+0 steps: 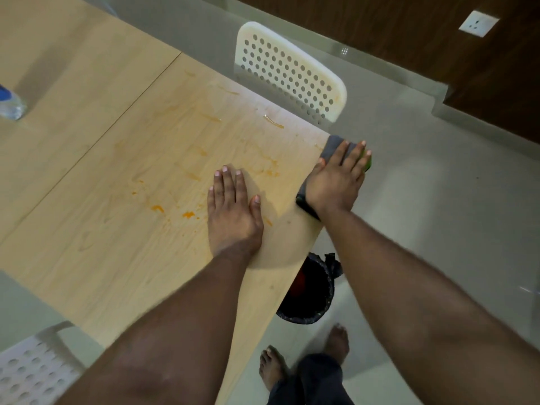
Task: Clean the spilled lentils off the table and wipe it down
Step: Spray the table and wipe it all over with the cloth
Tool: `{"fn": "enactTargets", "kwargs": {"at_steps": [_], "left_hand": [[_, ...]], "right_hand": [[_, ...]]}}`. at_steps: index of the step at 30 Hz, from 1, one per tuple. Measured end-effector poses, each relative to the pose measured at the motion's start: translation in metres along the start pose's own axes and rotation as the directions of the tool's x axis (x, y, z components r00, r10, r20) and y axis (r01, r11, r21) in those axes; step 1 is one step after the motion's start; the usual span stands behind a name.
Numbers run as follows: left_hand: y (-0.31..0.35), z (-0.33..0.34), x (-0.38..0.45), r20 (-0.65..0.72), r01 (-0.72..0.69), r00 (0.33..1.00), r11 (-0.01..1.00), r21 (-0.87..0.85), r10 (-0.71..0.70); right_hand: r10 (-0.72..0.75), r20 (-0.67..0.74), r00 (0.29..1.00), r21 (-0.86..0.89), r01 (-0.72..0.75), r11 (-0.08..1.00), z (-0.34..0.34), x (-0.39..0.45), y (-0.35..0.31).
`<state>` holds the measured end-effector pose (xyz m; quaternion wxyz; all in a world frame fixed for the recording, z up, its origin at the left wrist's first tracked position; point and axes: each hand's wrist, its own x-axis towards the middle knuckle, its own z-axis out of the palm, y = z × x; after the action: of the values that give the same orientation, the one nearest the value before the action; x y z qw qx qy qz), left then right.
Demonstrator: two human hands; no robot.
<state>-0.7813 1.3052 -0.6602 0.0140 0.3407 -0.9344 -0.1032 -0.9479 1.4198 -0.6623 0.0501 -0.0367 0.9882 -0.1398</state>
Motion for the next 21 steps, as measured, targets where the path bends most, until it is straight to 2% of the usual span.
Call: {"fn": "enactTargets", "kwargs": {"at_steps": [3, 8, 11, 17, 21], "left_hand": [[-0.002, 0.001, 0.0, -0.009, -0.001, 1.0, 1.0, -0.001, 0.001], [-0.002, -0.004, -0.002, 0.004, -0.005, 1.0, 1.0, -0.011, 0.005], [0.001, -0.003, -0.001, 0.011, 0.001, 1.0, 1.0, -0.02, -0.001], [0.002, -0.001, -0.001, 0.003, 0.003, 1.0, 1.0, -0.023, -0.003], [0.0, 0.0, -0.002, -0.019, 0.002, 1.0, 1.0, -0.026, -0.003]], "right_hand": [[-0.004, -0.017, 1.0, -0.008, 0.004, 1.0, -0.004, 0.014, 0.001], [-0.071, 0.006, 0.997, -0.041, 0.072, 0.997, -0.005, -0.065, 0.003], [-0.108, 0.038, 0.993, -0.058, 0.11, 0.992, -0.002, -0.083, 0.008], [-0.139, 0.04, 0.989, -0.074, 0.142, 0.987, -0.007, -0.014, 0.013], [-0.247, 0.084, 0.965, -0.124, 0.256, 0.959, -0.019, 0.037, 0.016]]}}
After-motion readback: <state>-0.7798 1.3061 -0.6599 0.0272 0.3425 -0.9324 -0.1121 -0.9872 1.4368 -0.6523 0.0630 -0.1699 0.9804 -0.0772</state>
